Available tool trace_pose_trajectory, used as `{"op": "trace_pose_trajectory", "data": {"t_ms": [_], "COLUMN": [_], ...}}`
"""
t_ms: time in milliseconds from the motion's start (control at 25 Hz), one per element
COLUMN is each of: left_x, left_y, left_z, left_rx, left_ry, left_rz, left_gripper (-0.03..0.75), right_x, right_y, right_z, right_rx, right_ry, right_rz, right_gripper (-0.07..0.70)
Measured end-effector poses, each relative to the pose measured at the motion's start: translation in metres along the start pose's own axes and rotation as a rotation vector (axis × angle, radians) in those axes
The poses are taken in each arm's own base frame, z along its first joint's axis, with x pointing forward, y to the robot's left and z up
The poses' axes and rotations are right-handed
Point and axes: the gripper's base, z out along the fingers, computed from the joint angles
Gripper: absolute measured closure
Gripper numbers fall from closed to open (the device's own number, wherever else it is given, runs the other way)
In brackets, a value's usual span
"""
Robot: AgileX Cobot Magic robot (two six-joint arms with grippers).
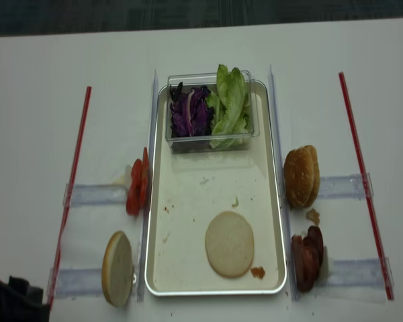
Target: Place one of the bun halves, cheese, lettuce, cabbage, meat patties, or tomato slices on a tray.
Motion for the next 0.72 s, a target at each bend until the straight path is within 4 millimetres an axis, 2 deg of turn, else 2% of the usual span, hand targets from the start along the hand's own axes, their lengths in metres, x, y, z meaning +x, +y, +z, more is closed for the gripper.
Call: {"op": "trace_pose_trajectory", "data": {"t_ms": [200,720], "left_x": [0.004,0.013], "left_y": [-0.003,-0.004], "left_z": [0.005,-0.003], "left_rx": [0.026,0.024], "left_ry": [-0.046,-0.132], "left_rz": [-0.012,-0.006], "left_gripper": [0.366,0.366], "right_x": [0.0,0.0], "right_y": [0.0,0.0], "right_z": [0.0,0.0], "right_rx": [0.0,0.0], "right_ry": [0.0,0.0], "right_rz": [0.0,-0.002], "right_gripper": [0.223,0.223]}}
